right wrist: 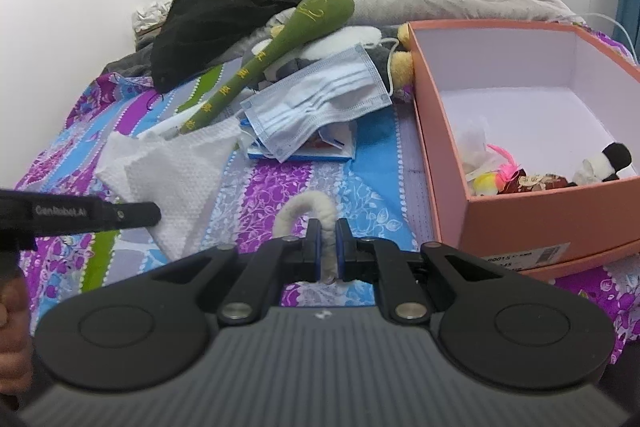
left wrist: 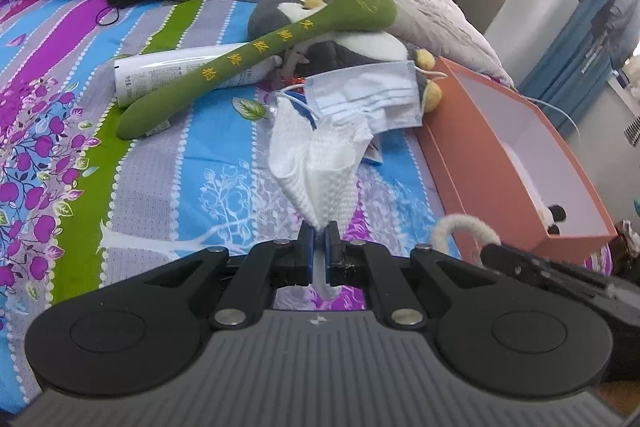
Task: Organize soft objects
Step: 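Lift the tissue with left tool while right tool lifts the white loop toy, then carry both items over the box and open both tools to drop them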
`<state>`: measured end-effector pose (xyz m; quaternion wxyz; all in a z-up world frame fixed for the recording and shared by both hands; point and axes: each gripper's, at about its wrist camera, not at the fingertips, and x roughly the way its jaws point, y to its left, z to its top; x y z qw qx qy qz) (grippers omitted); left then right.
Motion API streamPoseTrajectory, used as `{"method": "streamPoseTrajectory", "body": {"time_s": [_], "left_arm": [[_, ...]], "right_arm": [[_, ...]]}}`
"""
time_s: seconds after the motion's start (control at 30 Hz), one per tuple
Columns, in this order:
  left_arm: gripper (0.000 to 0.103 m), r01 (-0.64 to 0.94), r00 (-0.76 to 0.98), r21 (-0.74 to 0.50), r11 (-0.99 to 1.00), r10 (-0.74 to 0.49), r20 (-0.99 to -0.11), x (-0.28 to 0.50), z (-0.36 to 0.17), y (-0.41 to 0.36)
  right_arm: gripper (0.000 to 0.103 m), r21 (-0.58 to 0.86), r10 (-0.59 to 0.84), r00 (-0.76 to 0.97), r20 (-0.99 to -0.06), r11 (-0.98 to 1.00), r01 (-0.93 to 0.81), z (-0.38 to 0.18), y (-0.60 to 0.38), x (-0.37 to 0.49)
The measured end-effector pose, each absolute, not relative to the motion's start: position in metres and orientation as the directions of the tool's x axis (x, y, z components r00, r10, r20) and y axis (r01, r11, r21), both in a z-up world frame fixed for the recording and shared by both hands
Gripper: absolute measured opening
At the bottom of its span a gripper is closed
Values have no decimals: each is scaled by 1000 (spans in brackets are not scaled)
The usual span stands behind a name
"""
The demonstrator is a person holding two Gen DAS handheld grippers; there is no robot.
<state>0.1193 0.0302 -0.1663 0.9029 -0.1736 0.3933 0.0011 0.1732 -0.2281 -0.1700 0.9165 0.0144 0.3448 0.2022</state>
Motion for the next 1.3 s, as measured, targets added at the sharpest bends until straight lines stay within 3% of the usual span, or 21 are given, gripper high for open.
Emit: {"method": "streamPoseTrajectory", "body": {"time_s": [0.4, 0.87, 1.3], "left_arm": [[6, -57, 713, -304, 951, -175, -680, 109, -129, 0], [6, 108, 731, -336, 936, -304, -611, 120, -89, -59], [6, 271, 703, -310, 912, -407, -583, 185, -48, -126]], "right_arm": [[11, 156, 383, 744, -548, 920, -359, -126, -243, 158], [11, 135, 293, 815, -500, 956, -261, -92, -304, 133], [11, 102, 175, 861, -477, 984, -143, -59, -349, 173]]}}
